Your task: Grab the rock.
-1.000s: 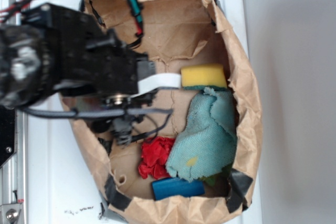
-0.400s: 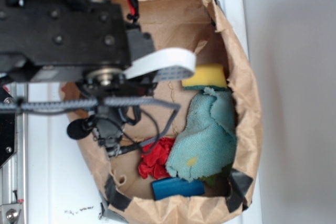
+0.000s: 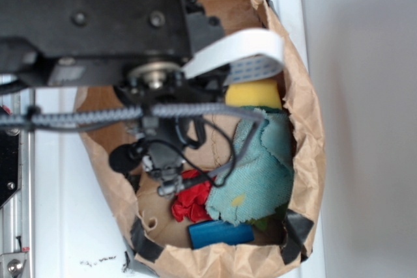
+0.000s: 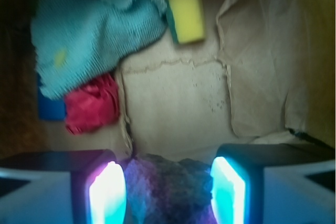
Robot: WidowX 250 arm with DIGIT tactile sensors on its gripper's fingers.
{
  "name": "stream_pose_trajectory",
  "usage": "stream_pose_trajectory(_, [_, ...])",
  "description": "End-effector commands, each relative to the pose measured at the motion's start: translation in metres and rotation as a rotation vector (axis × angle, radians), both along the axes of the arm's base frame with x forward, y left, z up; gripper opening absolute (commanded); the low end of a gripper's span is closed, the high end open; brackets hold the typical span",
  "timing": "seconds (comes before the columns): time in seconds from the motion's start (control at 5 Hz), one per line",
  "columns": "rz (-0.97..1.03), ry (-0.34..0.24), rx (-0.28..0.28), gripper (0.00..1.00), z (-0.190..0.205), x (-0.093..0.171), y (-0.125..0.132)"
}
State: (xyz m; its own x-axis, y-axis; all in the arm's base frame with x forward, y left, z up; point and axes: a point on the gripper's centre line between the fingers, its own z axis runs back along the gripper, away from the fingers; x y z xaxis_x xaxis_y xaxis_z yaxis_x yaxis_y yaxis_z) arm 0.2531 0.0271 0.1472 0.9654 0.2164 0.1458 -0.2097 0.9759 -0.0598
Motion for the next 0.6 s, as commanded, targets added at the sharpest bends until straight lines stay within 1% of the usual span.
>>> stream_pose_trajectory(0.0, [0.028,-0.153,-0.016,0.00,0.0355,0.0178,0.0015])
stream_pose_trajectory(0.2, [0.026,-0.165,-0.025,0.00,0.0360,0.0186,-0.0009])
stream_pose_trajectory(0.4, [0.031,-0.164,-0.022,0.00,0.0336,0.0178,-0.0017])
